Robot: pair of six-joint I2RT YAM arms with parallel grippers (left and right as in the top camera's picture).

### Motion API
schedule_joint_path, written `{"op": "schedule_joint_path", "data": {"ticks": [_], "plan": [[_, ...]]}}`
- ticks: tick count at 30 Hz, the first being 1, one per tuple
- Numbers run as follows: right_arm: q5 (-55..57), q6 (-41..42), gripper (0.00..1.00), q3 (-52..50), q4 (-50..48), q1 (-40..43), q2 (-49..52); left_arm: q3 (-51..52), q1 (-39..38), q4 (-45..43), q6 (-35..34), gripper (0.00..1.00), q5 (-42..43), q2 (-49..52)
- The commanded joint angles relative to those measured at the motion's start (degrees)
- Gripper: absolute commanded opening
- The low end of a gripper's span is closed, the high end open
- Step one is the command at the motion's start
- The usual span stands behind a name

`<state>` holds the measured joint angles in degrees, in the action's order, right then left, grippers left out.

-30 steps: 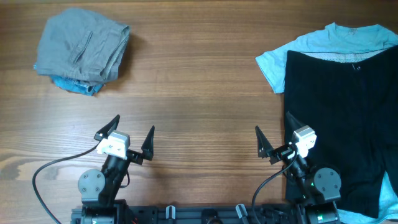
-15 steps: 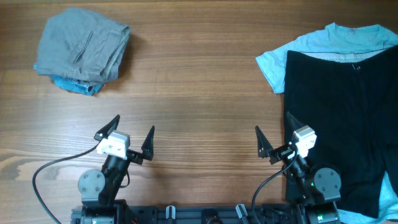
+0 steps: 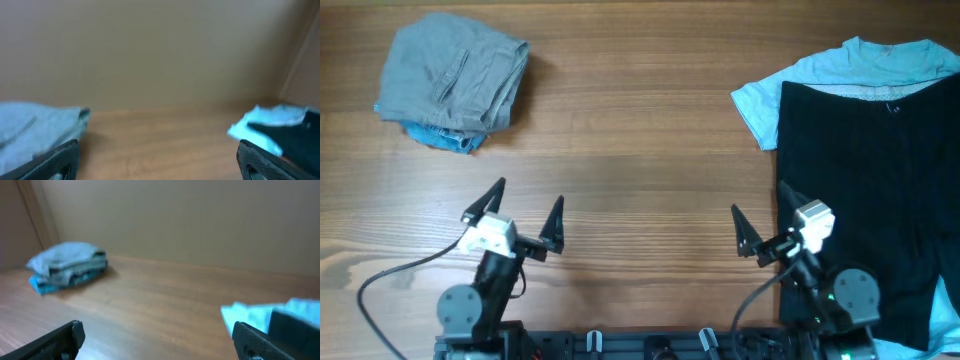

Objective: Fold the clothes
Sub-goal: 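Move both grippers from rest toward the black shorts on the right, then grasp the black shorts with the right gripper and drag them leftward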

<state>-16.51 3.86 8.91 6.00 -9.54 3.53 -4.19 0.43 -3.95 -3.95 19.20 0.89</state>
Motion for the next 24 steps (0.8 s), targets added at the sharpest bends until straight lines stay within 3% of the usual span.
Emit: {"op": "schedule_joint_path", "data": {"ticks": [1,5,9,11,13,15,18,21,24], "plan": [[1.05,-1.84,1.0,12.55,5.86,0.2,8.79,-10.62,-0.26,6.08,-2.95,1.0,-2.38,3.72],[0.83,-2.16,1.0,32.09,21.22,0.2,33.14,-28.11,-0.26,19.3,-2.91,1.0,-5.4,20.35],[0.28,-2.62,1.0,60.81,44.52,0.2,64.35,-52.22,-0.28,42.12,-2.75,1.0,-5.31,45.59],[0.39,-4.35,1.0,72.87,51.49,0.2,75.91,-61.35,-0.28,51.25,-2.75,1.0,-5.33,55.12],[1.05,-5.55,1.0,81.22,51.76,0.33,84.43,-67.08,-0.26,57.09,-2.1,1.0,-5.35,61.81],[6.36,-3.06,0.98,82.73,46.03,2.34,88.43,-67.76,-0.28,57.37,-3.19,1.0,-1.42,64.3],[14.19,8.0,0.7,82.71,41.16,8.98,95.41,-67.73,-0.28,57.61,-3.17,1.0,1.4,65.46],[14.16,8.57,0.51,82.71,41.33,13.75,105.13,-67.73,-0.26,57.35,-2.49,0.98,0.85,65.57],[15.26,8.13,0.56,82.71,39.91,14.27,114.03,-67.73,-0.26,56.92,-2.49,0.98,0.66,65.81]]}}
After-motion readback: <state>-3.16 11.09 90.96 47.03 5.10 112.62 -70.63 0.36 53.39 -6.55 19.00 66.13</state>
